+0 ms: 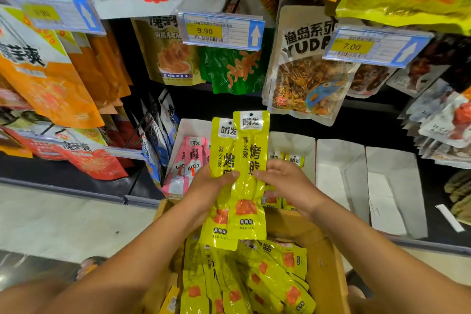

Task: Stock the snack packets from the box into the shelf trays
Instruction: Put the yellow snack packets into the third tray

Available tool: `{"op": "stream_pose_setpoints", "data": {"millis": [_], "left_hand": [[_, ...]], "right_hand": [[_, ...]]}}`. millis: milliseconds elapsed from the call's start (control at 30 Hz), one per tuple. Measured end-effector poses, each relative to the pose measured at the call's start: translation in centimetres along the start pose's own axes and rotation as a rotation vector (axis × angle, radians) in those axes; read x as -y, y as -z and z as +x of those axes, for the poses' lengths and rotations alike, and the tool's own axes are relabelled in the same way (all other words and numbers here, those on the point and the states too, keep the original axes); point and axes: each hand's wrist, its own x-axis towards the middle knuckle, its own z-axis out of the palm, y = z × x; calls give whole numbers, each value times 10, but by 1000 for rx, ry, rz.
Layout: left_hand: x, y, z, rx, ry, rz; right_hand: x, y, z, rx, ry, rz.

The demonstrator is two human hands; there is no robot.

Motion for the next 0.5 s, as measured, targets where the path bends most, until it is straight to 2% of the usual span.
{"op": "stream_pose_setpoints", "data": {"millis": [133,300,500], "left_hand": [[0,1,7,-46,-14,37],[-1,-1,15,-129,37,56],[-4,0,18,-129,38,125]], "right_hand": [[-16,-5,5,-10,-35,-31],[-12,14,7,-108,-87,-31],[-24,60,26,-272,-211,-5]]}}
